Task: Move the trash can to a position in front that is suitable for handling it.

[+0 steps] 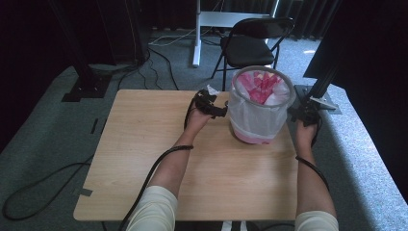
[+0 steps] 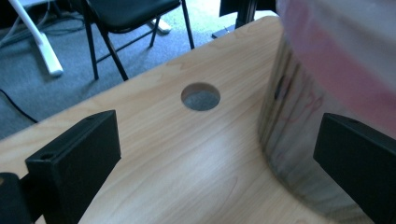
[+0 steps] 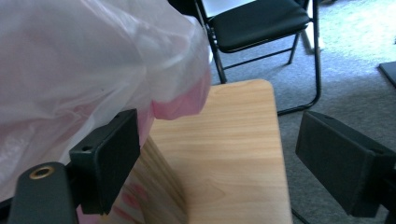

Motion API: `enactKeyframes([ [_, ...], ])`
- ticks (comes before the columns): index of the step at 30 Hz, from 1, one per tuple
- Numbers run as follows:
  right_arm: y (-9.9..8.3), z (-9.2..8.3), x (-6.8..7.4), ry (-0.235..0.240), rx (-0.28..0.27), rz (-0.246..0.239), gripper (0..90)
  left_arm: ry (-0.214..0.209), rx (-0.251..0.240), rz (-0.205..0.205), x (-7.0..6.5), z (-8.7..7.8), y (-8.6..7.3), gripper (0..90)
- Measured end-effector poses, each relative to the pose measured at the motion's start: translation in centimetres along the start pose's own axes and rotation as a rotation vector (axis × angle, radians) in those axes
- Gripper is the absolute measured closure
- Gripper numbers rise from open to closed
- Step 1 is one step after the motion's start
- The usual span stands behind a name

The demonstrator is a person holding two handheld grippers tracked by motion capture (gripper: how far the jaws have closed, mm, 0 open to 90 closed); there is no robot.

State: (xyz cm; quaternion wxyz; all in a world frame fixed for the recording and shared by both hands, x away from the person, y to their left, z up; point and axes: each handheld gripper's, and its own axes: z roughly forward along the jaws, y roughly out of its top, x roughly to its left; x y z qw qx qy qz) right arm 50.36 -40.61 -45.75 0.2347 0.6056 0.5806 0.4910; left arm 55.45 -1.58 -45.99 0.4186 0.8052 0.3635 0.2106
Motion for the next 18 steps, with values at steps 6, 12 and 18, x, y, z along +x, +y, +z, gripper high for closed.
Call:
enactKeyframes([
  [6,1.1,0.7,0.9,0.011,0.033,-0.021,14.6,-0.012,0.016,0.030,-0.2,0.2,0.2,0.7],
  [12,1.4,0.5,1.6,0.044,0.047,-0.058,15.0,-0.008,0.035,0.033,0.3,-0.5,-0.2,0.8],
  [18,0.7,0.7,2.6,0.098,0.091,-0.112,15.0,-0.008,0.049,0.047,1.1,-1.9,-0.8,0.8],
])
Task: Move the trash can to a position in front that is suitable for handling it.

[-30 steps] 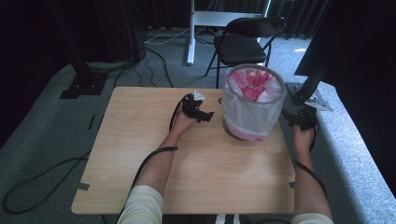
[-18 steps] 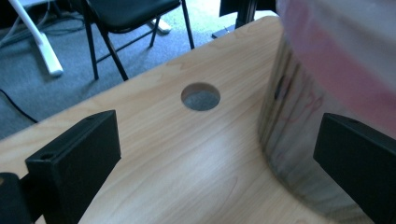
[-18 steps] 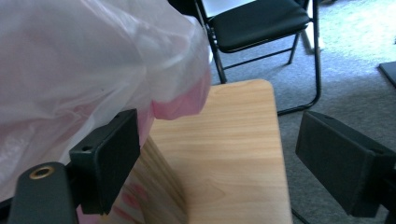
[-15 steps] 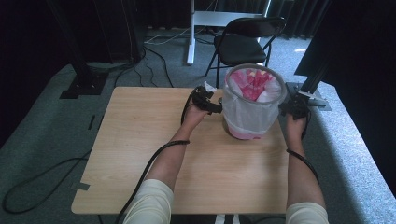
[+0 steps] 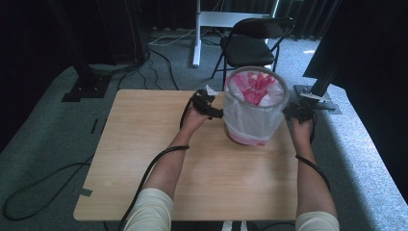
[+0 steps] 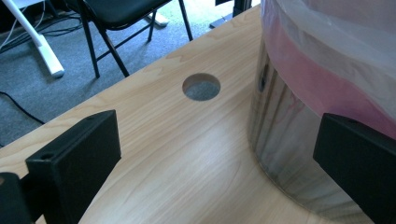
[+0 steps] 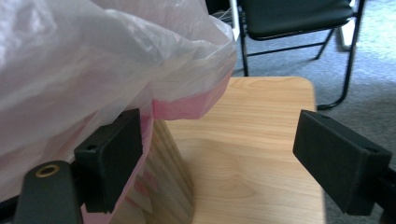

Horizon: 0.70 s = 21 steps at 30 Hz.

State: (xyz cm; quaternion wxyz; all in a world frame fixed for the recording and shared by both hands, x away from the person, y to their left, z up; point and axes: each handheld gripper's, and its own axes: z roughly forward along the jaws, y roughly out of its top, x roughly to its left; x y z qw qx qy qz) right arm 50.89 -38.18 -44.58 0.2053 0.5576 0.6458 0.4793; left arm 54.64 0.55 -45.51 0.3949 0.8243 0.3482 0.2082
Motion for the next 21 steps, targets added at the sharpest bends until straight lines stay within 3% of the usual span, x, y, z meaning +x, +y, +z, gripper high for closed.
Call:
enactKeyframes([
  [4,0.2,-0.1,1.1,0.046,-0.016,0.007,15.1,0.011,0.013,0.009,0.5,-1.1,-0.5,0.8],
  [7,0.3,0.0,1.9,0.071,0.006,-0.008,15.5,0.015,0.023,0.016,0.8,-1.9,-0.9,0.8],
  [16,0.4,0.0,4.1,0.122,0.023,-0.051,15.0,0.033,0.024,-0.025,2.1,-3.5,-2.4,0.7],
  [18,0.6,0.2,4.4,0.110,0.033,-0.060,12.8,0.057,0.015,-0.034,2.4,-3.7,-2.5,0.7],
  [21,0.7,0.5,4.3,0.065,0.024,-0.020,12.7,0.075,0.011,-0.049,2.7,-3.8,-2.6,0.7],
])
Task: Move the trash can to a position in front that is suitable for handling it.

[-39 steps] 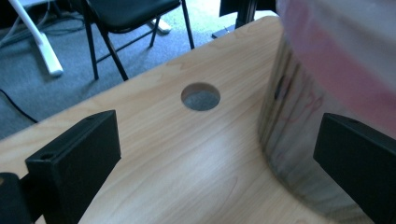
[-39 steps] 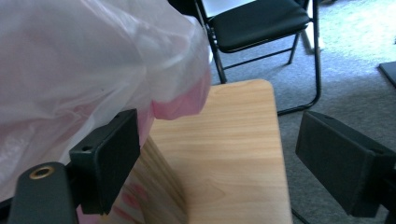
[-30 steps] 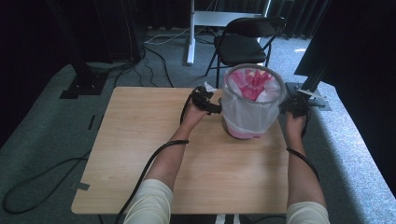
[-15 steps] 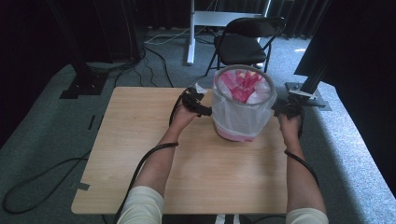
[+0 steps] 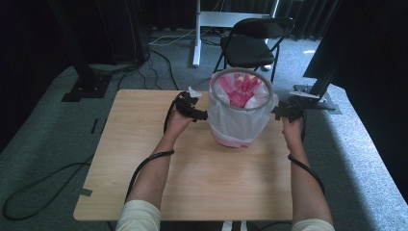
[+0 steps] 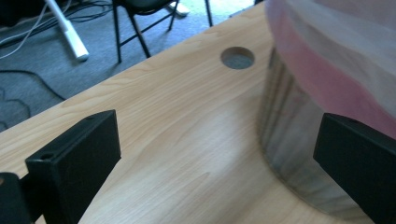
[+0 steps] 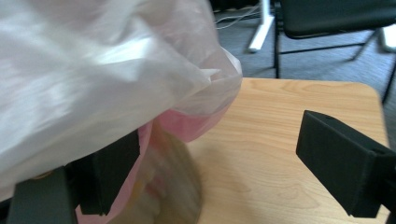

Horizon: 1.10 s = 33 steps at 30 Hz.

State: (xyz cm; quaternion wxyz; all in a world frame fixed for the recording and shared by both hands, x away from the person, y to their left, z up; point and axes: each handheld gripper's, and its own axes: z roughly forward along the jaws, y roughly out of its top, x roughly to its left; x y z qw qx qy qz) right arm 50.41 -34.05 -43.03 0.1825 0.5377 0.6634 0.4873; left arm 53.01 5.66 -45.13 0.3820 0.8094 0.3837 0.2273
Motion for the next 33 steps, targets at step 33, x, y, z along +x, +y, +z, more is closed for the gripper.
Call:
enactKeyframes([
  [33,0.7,2.6,2.6,0.079,0.044,0.025,15.9,0.007,0.030,0.013,2.1,-1.8,-0.7,1.5],
])
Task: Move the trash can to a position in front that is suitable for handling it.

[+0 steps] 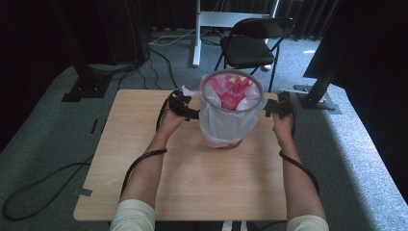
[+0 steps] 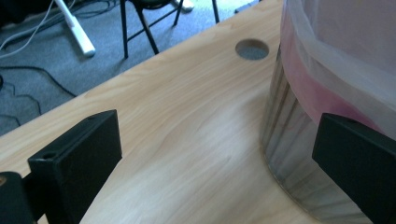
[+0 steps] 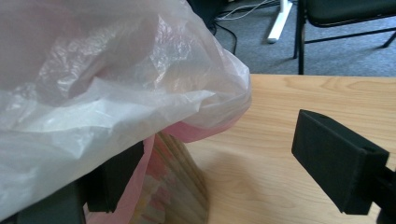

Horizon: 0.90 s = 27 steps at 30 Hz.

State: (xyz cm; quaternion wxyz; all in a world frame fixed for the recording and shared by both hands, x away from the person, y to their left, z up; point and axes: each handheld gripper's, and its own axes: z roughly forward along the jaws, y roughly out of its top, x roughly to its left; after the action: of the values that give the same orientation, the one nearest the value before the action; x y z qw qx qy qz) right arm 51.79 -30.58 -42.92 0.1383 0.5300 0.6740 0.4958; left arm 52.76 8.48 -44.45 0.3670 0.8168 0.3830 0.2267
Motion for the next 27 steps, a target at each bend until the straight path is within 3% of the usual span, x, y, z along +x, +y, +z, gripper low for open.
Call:
enactKeyframes([
  [7,-0.3,1.1,2.4,0.057,0.016,-0.027,16.1,0.015,0.017,-0.021,1.5,-1.6,-1.4,3.8],
  [15,-0.8,2.0,5.3,0.097,0.032,-0.074,16.3,0.047,0.033,-0.016,2.9,-4.0,-3.2,4.1],
  [20,-1.2,2.2,6.5,0.104,0.011,-0.074,17.5,0.058,0.032,0.003,3.3,-5.4,-4.3,5.3],
  [27,-1.9,2.7,9.0,0.146,0.024,-0.126,17.5,0.068,0.028,-0.035,4.5,-7.3,-6.4,5.3],
])
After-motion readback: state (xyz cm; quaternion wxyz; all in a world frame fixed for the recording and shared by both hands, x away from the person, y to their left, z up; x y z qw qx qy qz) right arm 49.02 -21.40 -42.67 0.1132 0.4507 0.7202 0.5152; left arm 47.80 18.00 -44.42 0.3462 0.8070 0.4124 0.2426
